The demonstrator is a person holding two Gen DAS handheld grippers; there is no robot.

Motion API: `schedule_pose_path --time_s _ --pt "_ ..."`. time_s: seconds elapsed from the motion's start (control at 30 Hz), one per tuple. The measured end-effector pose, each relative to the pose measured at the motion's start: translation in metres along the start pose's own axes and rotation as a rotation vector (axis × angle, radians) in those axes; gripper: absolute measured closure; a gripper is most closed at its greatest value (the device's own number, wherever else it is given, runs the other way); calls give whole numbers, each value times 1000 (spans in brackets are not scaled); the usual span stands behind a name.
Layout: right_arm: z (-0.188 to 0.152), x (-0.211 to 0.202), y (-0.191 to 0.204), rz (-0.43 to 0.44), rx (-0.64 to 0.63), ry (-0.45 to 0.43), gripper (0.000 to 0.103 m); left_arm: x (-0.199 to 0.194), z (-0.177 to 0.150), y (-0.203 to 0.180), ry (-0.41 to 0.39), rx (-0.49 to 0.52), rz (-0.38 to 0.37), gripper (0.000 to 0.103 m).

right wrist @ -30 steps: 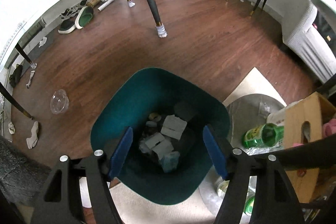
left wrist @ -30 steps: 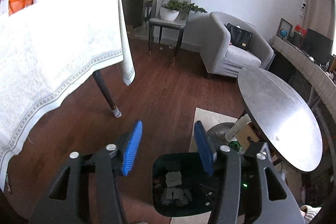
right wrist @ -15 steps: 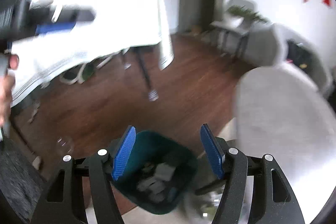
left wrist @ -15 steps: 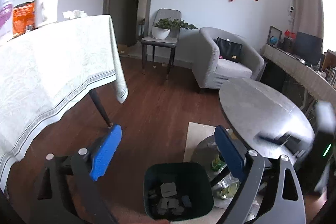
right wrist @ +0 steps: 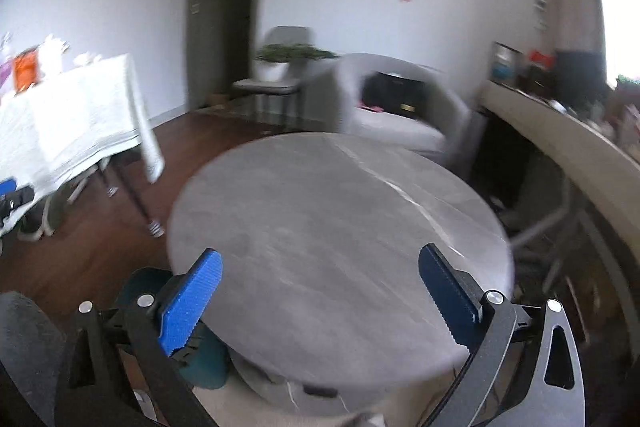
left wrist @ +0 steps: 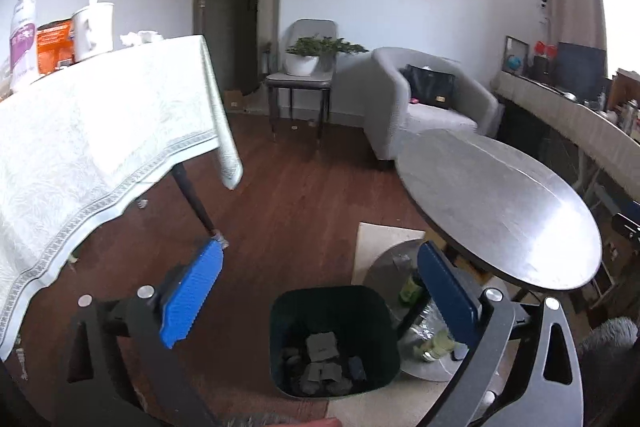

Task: Collect trash

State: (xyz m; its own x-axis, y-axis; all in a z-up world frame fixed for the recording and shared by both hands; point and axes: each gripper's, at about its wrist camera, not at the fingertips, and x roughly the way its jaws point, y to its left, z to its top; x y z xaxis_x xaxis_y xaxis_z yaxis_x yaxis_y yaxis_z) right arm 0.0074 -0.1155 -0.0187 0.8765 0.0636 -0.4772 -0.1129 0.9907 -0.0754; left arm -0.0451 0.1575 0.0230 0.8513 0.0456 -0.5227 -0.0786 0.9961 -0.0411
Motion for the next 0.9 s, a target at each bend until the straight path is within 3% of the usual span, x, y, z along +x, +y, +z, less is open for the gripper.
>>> schedule_pose_path --time_s 0.13,0.3,0.6,0.9 --pt "-23 -27 -28 -36 40 -13 3 6 -12 -15 0 33 34 3" --pt "-35 -36 -39 21 61 -44 3 12 -25 -24 7 50 48 4" --pt "-44 -41 -36 123 71 -37 3 11 -33 -31 15 50 38 4" --pt "-43 -41 -17 173 9 -22 3 17 -34 -28 50 25 46 4"
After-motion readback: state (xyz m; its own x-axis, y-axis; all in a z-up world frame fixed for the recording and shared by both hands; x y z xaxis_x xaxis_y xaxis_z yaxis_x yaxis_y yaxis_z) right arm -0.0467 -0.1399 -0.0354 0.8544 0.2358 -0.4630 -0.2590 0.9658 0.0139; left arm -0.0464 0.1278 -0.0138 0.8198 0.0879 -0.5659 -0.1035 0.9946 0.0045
